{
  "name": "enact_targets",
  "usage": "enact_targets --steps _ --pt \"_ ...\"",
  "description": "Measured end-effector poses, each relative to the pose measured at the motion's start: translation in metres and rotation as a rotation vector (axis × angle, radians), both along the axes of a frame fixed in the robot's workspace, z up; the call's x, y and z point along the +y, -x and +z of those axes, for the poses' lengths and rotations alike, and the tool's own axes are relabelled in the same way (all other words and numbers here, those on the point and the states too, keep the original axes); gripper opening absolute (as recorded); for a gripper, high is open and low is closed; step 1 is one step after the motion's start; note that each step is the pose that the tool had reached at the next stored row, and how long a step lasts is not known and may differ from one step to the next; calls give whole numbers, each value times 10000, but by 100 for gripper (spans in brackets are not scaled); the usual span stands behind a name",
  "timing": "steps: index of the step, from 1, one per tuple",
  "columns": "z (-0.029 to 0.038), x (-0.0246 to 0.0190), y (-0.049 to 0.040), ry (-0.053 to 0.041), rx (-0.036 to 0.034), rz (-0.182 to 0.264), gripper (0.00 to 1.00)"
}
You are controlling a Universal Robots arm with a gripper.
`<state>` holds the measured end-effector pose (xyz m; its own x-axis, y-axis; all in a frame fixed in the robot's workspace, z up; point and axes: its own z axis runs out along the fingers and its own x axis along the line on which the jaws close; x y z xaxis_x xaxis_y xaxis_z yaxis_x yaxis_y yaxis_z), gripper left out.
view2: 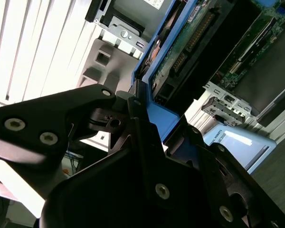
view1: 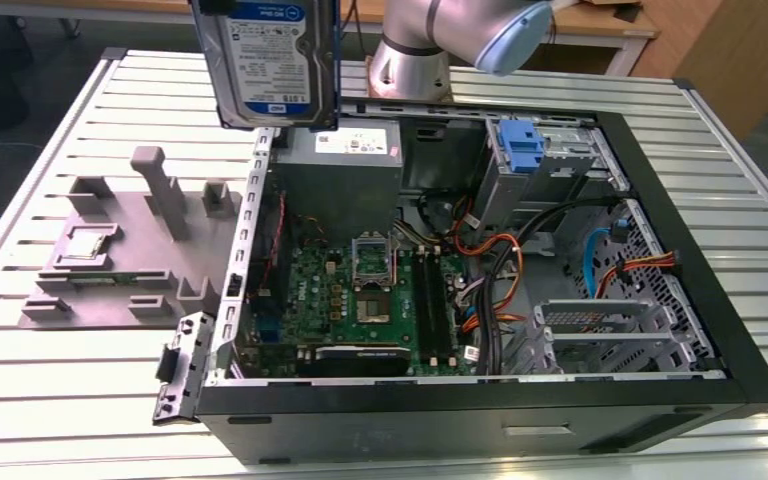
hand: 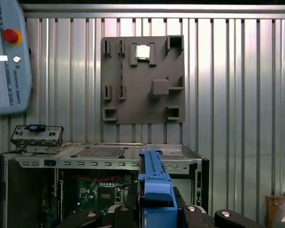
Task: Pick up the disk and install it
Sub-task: 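Pick up the disk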
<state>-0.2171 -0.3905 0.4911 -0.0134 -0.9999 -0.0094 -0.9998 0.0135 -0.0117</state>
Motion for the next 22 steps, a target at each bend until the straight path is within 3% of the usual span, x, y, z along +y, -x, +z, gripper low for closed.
enact_targets --steps 13,22 --pt "0 0 -55 0 0 2 37" --pt "-1 0 -319 24 -1 -11 37"
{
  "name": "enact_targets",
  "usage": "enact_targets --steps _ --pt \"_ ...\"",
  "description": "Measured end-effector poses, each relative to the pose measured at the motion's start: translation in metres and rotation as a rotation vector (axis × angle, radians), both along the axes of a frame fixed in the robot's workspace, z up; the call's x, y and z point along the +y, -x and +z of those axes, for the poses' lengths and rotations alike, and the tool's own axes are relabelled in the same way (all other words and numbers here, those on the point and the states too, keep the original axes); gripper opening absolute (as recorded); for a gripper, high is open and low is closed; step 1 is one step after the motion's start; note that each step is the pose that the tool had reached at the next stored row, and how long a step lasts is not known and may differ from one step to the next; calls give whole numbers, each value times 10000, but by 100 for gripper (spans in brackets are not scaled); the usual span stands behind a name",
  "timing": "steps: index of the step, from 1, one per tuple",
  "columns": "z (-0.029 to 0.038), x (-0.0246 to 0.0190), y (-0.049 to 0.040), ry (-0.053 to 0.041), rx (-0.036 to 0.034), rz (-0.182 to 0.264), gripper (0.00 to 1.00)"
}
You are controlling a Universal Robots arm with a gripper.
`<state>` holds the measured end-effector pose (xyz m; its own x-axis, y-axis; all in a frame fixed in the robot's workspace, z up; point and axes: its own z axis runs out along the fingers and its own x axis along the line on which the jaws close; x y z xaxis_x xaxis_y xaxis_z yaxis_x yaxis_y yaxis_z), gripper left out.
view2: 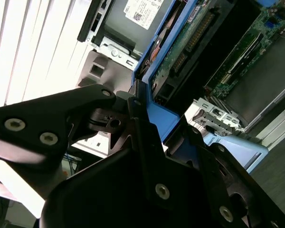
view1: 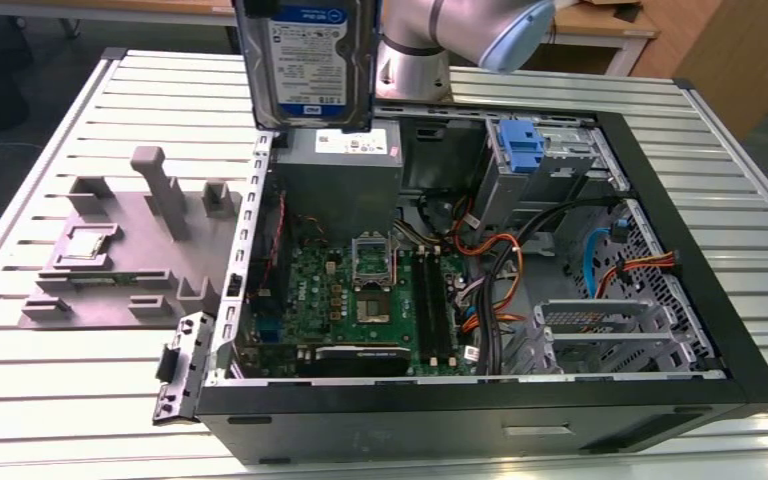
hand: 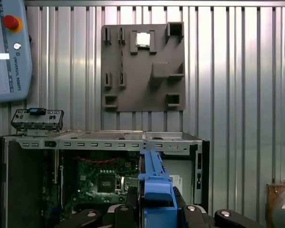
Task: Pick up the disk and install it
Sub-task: 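Pick up the disk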
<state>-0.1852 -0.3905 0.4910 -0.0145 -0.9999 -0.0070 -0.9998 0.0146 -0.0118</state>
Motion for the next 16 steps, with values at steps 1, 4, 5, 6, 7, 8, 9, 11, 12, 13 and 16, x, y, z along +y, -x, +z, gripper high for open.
enact_targets --steps 1,4,5,6,7,8,9,11,12,13,16 --pt "0 -1 -19 6 0 -5 37" --pt "-1 -30 -38 39 1 -10 37" --pt "-1 -46 -40 42 1 -10 37" --pt "-2 -64 -43 46 1 -10 37" --pt "-2 -84 -45 48 1 -11 37" --pt "-3 -104 -46 49 1 -11 37" --pt "-5 -125 -47 50 1 -11 37" --pt "-7 -165 -51 53 0 -12 37" --pt "-8 -180 -53 58 0 -12 37" --pt "-8 -192 -56 63 0 -13 37" --pt "-13 -208 -73 74 1 -38 37"
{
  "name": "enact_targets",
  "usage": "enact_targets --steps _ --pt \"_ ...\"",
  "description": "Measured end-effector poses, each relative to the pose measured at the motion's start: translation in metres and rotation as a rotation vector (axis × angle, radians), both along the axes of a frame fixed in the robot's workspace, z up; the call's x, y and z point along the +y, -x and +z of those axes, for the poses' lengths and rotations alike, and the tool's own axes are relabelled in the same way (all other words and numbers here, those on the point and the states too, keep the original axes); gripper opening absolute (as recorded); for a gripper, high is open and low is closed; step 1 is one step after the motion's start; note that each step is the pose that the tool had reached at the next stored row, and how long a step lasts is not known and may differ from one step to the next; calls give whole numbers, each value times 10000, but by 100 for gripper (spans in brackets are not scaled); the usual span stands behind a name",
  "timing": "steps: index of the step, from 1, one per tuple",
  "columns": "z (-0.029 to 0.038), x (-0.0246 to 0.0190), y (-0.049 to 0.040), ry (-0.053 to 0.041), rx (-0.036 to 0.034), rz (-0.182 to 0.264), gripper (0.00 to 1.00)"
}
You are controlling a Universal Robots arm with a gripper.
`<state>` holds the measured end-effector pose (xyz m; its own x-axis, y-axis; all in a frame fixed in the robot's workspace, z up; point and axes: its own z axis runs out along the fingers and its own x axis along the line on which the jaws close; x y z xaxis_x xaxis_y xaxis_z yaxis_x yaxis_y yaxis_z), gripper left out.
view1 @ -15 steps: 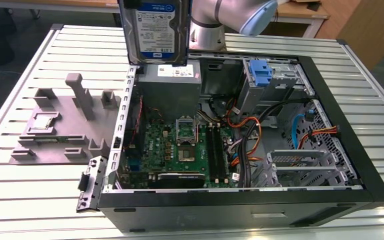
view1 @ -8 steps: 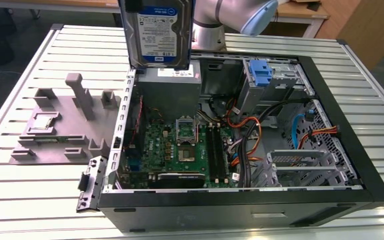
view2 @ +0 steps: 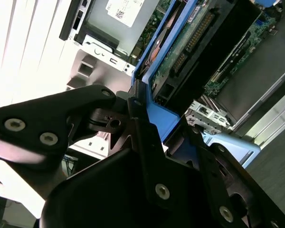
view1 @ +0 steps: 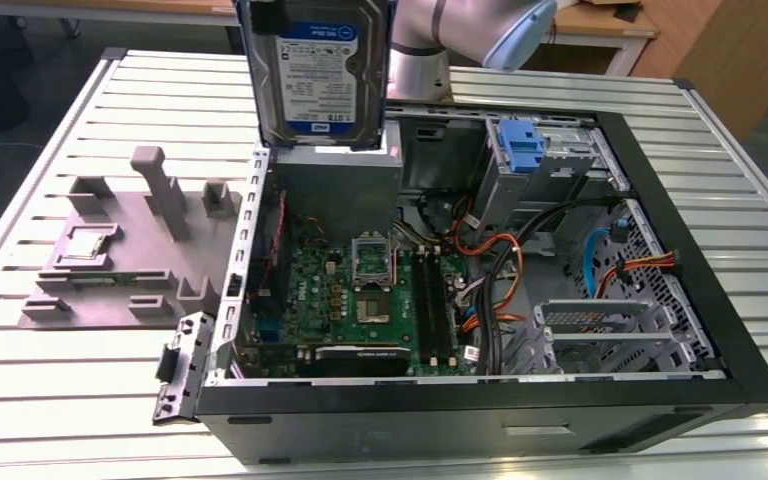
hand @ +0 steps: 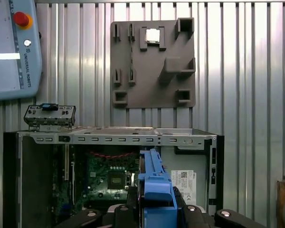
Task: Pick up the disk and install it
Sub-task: 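Pick up the disk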
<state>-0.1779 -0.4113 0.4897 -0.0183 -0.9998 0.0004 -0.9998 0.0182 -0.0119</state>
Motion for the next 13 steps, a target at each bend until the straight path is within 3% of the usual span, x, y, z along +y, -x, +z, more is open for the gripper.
enact_targets --steps 8,13 --pt "-13 -1 -243 1 0 -37 37" --pt "-16 -32 -314 2 0 -52 37"
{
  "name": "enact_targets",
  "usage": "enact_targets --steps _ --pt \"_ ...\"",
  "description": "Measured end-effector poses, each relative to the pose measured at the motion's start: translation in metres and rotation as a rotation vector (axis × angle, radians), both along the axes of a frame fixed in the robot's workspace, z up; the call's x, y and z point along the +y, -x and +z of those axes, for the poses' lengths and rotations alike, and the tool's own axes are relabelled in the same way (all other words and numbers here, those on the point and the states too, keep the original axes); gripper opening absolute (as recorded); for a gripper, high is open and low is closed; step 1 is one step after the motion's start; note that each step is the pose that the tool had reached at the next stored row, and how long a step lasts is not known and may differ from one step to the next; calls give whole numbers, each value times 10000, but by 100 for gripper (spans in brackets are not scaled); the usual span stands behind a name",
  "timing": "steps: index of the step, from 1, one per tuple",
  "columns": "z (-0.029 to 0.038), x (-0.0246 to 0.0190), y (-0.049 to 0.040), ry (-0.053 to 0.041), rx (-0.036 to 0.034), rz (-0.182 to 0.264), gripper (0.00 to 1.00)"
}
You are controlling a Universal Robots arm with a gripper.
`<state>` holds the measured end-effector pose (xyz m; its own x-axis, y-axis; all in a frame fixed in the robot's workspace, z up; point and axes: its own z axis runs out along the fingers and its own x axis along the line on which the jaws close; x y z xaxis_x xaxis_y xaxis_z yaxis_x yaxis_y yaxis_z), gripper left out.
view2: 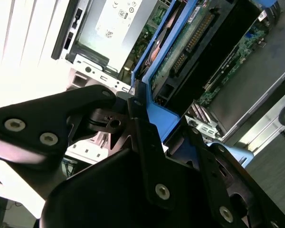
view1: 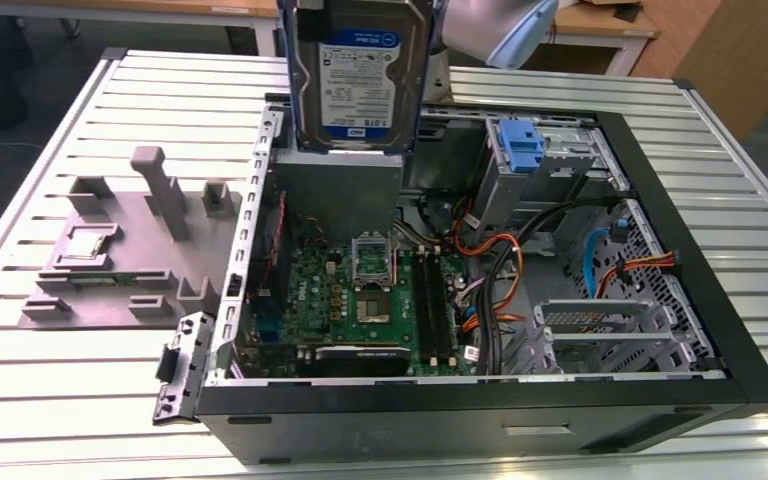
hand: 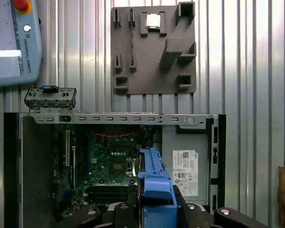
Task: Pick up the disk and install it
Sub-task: 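Pick up the disk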
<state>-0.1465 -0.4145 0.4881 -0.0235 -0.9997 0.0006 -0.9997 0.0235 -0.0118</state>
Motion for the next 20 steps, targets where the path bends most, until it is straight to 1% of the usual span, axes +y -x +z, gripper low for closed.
enact_targets --steps 6,8,10,14,17,20 --pt "-5 -101 -14 -1 0 -4 37" --pt "-6 -120 -24 -1 -1 -5 37" --pt "-7 -123 -64 0 0 -5 37" --pt "-8 -124 -200 -1 0 -5 37" --pt "-9 -124 -283 -1 -1 -4 37" --pt "-8 -124 -297 0 0 -6 37"
